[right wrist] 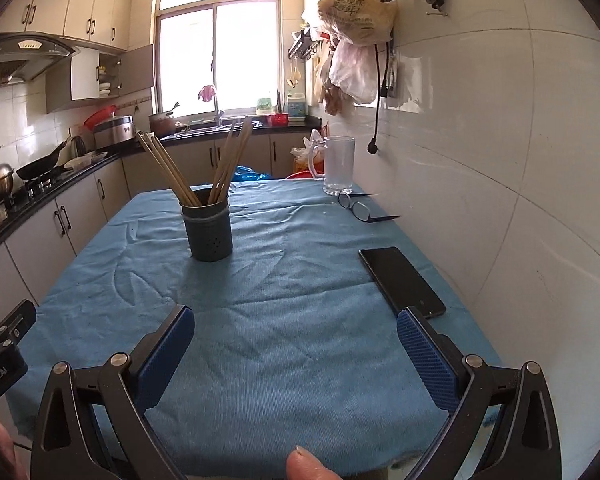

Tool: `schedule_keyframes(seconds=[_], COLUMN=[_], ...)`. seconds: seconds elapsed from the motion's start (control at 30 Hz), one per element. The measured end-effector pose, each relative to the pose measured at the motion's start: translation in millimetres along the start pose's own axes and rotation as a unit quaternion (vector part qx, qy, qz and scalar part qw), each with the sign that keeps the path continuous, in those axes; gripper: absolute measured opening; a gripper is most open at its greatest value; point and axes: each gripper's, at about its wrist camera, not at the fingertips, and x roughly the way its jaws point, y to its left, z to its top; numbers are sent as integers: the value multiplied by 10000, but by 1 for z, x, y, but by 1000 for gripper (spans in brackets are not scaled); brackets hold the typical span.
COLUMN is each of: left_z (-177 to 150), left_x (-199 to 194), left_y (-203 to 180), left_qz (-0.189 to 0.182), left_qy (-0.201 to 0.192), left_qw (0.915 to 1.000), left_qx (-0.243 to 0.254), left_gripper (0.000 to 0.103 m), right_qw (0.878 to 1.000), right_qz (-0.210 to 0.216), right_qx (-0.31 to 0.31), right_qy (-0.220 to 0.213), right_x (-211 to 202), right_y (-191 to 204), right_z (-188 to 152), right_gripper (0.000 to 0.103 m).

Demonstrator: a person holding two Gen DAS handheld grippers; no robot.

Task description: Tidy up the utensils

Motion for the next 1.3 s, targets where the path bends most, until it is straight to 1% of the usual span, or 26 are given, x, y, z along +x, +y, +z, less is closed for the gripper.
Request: schedule_keyframes(seconds=[0.2, 0.3, 0.5, 0.57, 0.7, 0.93, 1.1, 1.3], left_z=[-1, -1, -2, -3, -5, -5, -7, -8], left_x=[4, 3, 5, 4, 0, 7, 11, 12], left_y=[-3, -4, -8, -9, -14, -8, -8, -9], left_qz=[139, 61, 58, 110, 359, 491, 499, 518], left_qy=[-59, -108, -13, -11, -114, 69, 202, 170], left_qw=[9998, 9998, 9996, 9994, 9982, 9980, 9978, 9978], left_qx=[105, 177, 280, 318, 461, 384, 390, 380], left_gripper=[103, 103, 103, 103, 103, 103, 103, 103], right_qw=[10000, 9999, 9997, 9997, 9997, 9996, 9996, 9995], right_qz=[-67, -59, -43, -47, -72, -67, -64, -62], right_qx=[14, 7, -29, -50, -61, -93, -126, -126], right_qy=[69, 121, 221, 225, 210, 261, 261, 266], right_x=[3, 7, 8, 7, 7, 8, 7, 7], right_y=[-1, 1, 4, 5, 6, 10, 11, 11], right_z=[0, 1, -2, -3, -3, -4, -4, -5], right_gripper=[103, 103, 103, 103, 103, 103, 103, 103])
